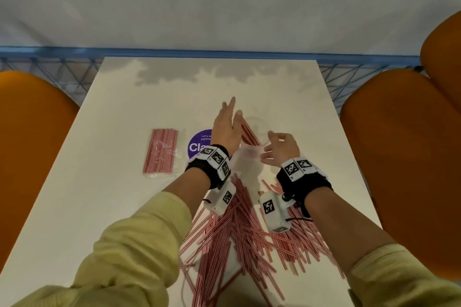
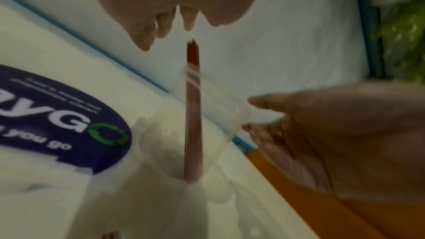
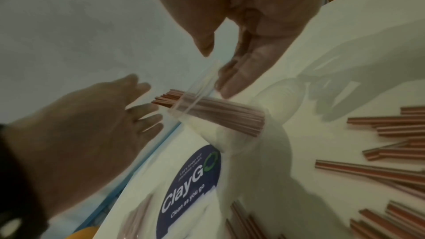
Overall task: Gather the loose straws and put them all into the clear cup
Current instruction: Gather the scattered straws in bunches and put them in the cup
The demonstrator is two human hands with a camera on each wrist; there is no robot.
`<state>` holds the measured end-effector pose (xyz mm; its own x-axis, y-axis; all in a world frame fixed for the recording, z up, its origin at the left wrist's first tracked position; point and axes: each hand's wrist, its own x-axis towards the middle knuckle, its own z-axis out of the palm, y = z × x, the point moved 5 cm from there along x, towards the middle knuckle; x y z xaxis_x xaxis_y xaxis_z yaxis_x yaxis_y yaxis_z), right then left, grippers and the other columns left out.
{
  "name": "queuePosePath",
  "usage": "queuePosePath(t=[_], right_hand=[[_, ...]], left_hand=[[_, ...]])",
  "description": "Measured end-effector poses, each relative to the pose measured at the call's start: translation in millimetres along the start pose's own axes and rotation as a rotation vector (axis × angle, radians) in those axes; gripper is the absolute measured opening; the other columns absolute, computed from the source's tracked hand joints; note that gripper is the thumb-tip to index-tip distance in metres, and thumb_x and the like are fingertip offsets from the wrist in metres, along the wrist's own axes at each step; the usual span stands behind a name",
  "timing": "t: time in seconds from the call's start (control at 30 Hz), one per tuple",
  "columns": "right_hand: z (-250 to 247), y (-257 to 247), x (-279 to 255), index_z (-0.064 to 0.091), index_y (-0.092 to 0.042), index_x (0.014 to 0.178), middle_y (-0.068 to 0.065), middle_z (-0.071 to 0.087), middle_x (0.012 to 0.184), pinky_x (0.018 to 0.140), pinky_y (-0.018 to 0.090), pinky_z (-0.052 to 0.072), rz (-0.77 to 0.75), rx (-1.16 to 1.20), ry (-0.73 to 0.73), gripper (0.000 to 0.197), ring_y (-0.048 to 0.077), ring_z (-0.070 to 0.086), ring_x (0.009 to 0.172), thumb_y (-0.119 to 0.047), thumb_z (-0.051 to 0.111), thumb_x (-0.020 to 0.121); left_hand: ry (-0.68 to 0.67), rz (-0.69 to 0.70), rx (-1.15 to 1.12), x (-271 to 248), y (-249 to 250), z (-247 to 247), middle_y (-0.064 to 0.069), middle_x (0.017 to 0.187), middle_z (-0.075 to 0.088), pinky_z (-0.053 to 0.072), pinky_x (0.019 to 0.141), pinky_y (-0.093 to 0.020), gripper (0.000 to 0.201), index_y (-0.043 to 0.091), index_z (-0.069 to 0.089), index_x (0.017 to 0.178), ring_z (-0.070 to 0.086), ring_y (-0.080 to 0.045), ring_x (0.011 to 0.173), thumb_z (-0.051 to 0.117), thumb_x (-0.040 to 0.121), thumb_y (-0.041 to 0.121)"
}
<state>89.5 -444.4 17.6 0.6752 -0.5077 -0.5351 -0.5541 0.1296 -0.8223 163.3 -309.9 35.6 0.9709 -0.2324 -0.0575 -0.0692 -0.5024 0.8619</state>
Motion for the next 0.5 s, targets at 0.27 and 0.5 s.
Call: queuePosePath(t=[0.27, 0.5], right_hand=[[24, 23, -51, 0.051, -0.017, 0.087, 0.007, 0.062, 0.084, 0.075, 0.037, 0.05, -0.272, -0.463, -0.035, 0.023, 0.029, 0.062, 0.081, -0.04, 0.055, 0.085], [70, 76, -113, 0.066, -0.005, 0.081, 0.007, 0.061, 0.068, 0.07, 0.036, 0.054, -0.215, -1.04, -0.481, 0.039, 0.023, 0.062, 0.066, -0.044, 0.07, 0.075]], left_hand=[[0.034, -0.372, 0.109, -65, -67, -87, -0.009, 0.147, 0.04, 0.034, 0.106, -0.03, 0.052, 0.011, 0.036, 0.142, 0.042, -0.024, 0.132, 0.05, 0.094, 0.024], [-0.058, -0.602, 0.612, -151, -133, -129, -0.017, 0.138, 0.038, 0.039, 0.105, -0.04, 0.076, 0.004, 0.035, 0.137, 0.042, -0.036, 0.126, 0.067, 0.079, 0.039]])
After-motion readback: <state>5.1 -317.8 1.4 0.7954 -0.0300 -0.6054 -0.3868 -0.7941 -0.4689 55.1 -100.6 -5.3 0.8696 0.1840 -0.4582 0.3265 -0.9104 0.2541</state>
